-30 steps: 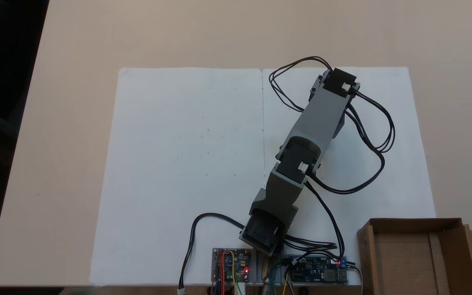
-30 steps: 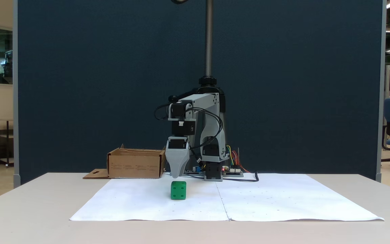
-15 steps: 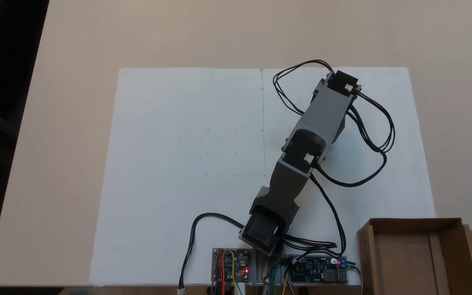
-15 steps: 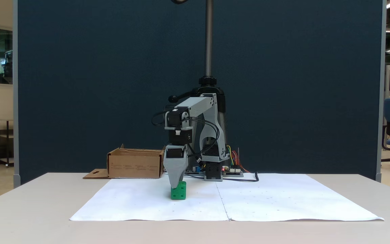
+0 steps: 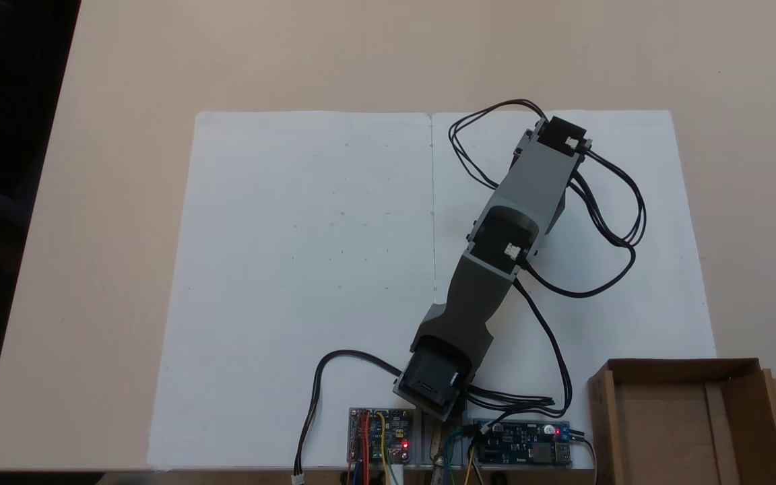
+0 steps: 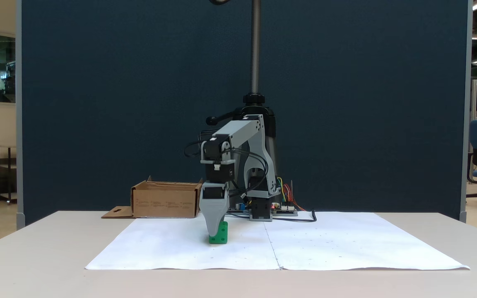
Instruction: Grasp a green dice and put it in the bin.
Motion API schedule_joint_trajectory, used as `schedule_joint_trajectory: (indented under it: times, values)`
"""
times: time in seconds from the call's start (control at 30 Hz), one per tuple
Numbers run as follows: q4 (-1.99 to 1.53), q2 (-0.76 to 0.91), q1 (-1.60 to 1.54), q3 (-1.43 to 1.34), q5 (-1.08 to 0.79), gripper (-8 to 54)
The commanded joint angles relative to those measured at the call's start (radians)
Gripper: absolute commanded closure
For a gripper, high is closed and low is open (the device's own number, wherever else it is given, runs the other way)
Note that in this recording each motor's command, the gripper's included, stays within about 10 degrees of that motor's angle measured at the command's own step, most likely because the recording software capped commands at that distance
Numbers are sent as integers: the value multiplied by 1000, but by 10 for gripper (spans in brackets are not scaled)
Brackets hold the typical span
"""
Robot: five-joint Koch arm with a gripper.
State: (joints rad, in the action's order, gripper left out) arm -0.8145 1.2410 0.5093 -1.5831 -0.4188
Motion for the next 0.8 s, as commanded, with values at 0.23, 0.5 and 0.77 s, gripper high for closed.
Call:
schedule_joint_trajectory:
  times: [0.23, 0.5, 0.77]
  values:
    - [38, -6, 14, 31, -67, 39]
    - [40, -17, 15, 31, -107, 39]
    - [51, -23, 18, 31, -127, 39]
